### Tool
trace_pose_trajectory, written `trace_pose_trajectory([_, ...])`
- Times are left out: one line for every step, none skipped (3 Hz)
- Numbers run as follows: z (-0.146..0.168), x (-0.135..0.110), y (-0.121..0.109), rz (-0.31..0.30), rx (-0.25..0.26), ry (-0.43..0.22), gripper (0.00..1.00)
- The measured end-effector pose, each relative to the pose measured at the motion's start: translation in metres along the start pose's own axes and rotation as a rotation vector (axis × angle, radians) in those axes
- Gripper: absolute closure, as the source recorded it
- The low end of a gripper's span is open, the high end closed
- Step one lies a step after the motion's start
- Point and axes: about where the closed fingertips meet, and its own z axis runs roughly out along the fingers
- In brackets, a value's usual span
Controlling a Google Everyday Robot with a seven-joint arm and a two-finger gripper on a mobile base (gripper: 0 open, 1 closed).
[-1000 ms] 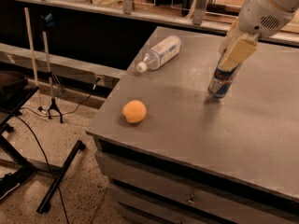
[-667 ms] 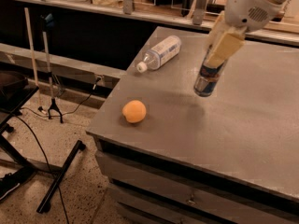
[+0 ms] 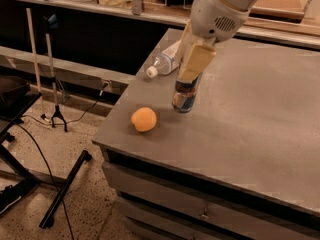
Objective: Move redbull can near orange
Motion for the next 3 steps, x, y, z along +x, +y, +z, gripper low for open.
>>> trace_pose_trajectory([0.004,-0.005,0.002,-0.011,-0.004,0.001,1.00])
trace_pose_trajectory([0.006,-0.006,0.002,-0.006,-0.005,-0.020,1.00])
trace_pose_trajectory([0.018,-0.006,0.003,-0.001,-0.014,-0.051,1.00])
